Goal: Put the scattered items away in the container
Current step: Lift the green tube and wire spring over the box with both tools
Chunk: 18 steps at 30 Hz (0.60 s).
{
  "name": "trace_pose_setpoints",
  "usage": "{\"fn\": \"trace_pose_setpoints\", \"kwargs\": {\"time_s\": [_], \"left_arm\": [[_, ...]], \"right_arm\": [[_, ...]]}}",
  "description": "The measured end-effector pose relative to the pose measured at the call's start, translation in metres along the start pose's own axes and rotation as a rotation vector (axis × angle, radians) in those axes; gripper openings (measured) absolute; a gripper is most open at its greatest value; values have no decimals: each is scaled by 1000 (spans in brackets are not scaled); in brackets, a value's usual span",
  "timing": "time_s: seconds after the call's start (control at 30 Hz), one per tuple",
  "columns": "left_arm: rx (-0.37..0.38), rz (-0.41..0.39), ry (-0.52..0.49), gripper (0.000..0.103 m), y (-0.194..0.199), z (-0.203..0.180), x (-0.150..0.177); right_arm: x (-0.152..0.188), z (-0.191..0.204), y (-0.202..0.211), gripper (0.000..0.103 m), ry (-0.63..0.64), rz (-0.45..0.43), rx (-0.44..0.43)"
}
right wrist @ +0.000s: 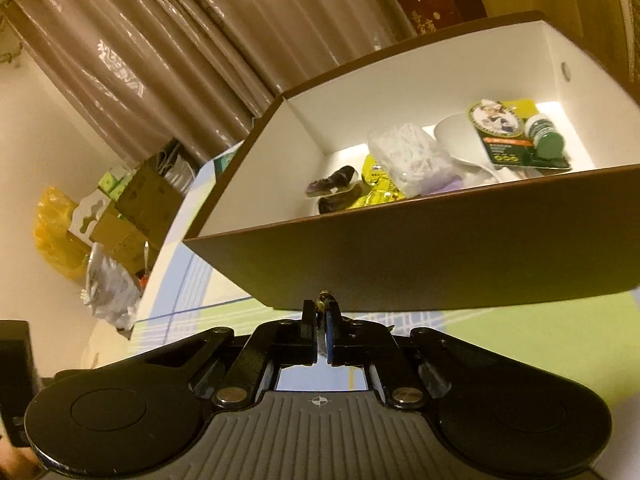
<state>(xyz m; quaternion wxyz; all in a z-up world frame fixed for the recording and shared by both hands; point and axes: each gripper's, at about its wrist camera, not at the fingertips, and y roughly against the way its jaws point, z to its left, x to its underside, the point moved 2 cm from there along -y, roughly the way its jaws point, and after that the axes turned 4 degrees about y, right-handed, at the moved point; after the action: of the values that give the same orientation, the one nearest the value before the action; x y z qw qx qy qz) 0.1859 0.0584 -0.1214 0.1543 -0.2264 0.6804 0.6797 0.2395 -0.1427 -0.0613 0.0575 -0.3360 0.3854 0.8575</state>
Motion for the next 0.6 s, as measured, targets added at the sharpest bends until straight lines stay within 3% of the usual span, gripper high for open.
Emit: {"fn": "trace_pose_setpoints", "kwargs": {"time_s": [0.6], "left_arm": [[84, -76, -73, 14, 44, -33, -13]], "right_arm": [[-15, -11, 89, 1, -38, -57, -21]]}}
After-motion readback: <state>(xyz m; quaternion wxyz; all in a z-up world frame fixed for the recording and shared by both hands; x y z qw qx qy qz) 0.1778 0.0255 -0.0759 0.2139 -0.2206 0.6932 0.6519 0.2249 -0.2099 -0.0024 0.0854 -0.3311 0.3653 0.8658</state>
